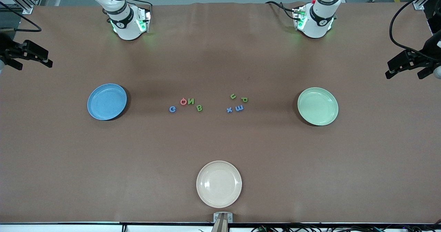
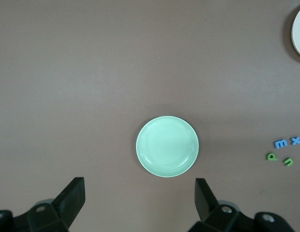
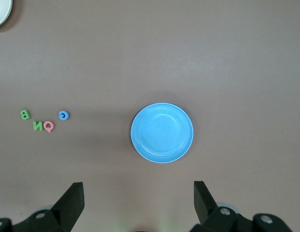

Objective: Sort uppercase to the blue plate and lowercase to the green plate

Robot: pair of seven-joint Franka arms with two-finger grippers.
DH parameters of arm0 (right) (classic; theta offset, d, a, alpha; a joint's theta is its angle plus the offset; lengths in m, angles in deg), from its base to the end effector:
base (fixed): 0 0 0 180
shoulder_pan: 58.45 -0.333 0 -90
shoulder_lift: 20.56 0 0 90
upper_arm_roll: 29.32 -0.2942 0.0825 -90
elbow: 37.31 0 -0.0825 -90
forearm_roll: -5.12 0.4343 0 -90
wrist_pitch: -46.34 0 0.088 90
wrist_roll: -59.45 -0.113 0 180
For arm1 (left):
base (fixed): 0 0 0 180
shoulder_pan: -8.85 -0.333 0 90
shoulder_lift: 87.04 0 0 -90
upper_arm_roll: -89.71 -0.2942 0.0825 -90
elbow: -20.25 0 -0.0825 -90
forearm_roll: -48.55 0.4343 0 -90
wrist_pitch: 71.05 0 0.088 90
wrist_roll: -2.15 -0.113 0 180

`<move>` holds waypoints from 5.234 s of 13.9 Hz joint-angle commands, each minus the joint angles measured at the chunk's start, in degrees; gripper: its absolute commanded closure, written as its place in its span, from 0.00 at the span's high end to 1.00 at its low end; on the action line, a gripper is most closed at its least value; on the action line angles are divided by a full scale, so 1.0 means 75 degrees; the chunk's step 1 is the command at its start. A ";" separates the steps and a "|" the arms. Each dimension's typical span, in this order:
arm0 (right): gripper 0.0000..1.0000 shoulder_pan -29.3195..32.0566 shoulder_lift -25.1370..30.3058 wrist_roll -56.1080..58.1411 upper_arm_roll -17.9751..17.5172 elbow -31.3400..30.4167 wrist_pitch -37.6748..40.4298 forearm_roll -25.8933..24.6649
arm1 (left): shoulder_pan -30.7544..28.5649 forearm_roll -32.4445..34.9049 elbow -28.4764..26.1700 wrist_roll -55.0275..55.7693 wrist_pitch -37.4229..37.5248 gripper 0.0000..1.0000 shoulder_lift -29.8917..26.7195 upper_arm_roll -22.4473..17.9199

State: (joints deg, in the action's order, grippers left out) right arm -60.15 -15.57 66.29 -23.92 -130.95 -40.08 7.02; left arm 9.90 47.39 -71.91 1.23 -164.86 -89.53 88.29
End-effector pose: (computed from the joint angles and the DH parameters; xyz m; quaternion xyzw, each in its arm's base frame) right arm 0.5714 -0.0351 0.6095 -0.9992 -0.0284 0.0177 0.0224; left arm 0.5994 0.0020 0.6092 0.9993 -0.0045 0.0362 0.0102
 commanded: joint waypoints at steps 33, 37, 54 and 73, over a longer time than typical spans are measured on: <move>1.00 -0.1177 -0.1557 -0.4995 -0.0075 -0.0277 -0.0735 0.0227 | 0.3151 0.0339 -0.1880 0.5689 -0.4060 0.99 0.3798 0.2147; 1.00 -0.2092 -0.1557 -0.7900 -0.0075 -0.0499 -0.1003 0.0216 | 0.3339 0.0505 -0.2197 0.5865 -0.5315 0.96 0.4221 0.2124; 1.00 -0.5210 -0.1953 -1.5568 -0.0075 -0.3745 -0.5525 0.0099 | 0.3644 0.1103 -0.2408 0.6076 -0.6184 0.58 0.4948 0.2077; 0.90 -0.5574 -0.4369 -1.6755 -0.0016 -0.3793 -0.8562 0.0017 | 0.3480 0.1115 -0.2734 0.6744 -0.6324 0.09 0.4646 0.2136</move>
State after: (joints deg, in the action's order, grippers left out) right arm -102.56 -47.86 -58.32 -23.67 -159.80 -103.13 8.23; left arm 36.67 54.59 -89.77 50.97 -211.56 -52.03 104.15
